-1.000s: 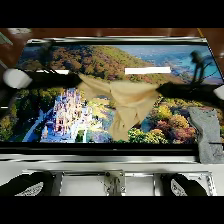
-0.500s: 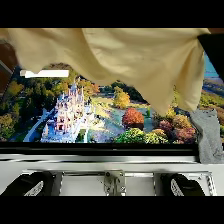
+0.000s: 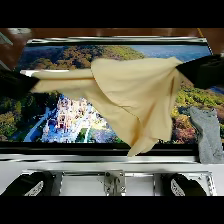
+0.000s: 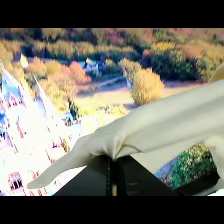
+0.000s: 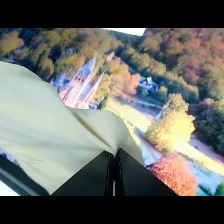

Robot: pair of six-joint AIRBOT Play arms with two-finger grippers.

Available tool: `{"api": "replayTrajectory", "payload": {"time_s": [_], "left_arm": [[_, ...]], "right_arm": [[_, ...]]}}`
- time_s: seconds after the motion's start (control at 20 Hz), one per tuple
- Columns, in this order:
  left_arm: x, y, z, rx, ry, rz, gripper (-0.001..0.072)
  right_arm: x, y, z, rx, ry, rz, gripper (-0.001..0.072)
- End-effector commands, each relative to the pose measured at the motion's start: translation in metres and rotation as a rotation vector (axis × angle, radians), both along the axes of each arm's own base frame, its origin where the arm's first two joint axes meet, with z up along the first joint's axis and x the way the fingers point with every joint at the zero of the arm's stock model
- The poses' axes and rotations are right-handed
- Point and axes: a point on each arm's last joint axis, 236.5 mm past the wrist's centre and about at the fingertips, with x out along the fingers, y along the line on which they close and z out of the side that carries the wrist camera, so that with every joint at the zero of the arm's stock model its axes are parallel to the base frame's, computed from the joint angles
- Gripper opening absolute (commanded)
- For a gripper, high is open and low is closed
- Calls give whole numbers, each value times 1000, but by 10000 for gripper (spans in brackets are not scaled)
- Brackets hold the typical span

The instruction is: Fold the shirts.

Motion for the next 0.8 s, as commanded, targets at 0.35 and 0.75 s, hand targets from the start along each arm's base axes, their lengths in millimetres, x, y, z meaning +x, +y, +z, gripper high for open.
{"api": "replayTrajectory", "payload": {"time_s": [0.35,0.75], "left_arm": [[-43,-38,-243,-173,555,30,37],[-54,-34,-269,-167,604,54,37]], "right_arm": [[116,113,-255,16,565,163,345],[62,31,-271,-97,845,175,677]]}}
